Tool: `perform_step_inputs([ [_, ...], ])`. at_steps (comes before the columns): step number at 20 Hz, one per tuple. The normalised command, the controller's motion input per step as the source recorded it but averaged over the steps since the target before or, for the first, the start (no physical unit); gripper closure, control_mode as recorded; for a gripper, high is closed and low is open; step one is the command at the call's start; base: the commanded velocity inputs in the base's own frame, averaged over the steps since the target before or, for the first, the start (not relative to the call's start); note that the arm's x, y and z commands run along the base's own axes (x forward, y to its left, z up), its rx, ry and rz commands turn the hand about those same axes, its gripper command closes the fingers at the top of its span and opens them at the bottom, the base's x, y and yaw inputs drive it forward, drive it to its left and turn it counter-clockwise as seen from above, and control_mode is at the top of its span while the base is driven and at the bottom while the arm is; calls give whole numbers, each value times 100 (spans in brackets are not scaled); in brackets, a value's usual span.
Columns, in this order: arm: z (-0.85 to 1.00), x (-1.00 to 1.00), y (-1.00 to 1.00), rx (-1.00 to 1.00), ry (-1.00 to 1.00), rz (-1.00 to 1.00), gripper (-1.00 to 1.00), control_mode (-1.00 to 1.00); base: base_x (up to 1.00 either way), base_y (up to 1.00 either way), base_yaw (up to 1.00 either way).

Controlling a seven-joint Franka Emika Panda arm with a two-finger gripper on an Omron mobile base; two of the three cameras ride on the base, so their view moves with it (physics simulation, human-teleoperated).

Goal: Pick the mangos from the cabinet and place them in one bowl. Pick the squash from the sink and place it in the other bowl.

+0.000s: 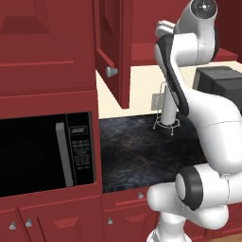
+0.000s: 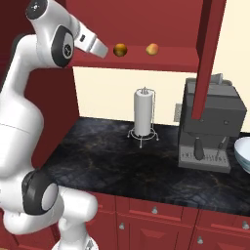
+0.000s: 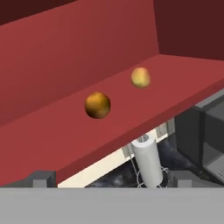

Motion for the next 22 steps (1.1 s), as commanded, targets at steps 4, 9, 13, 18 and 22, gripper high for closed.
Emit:
perform_step_inputs([
  [4, -1, 42, 0, 0, 6, 0, -100, -100, 0, 0, 0],
  [9, -10, 32, -3, -1, 0, 1, -100, -100, 0, 0, 0],
  [13, -22, 13, -11, -3, -9, 4, -100, -100, 0, 0, 0],
  [18, -27, 1, -6, -9, -16, 7, -100, -100, 0, 0, 0],
  [22, -28, 11, -4, -11, -13, 7, -100, -100, 0, 0, 0],
])
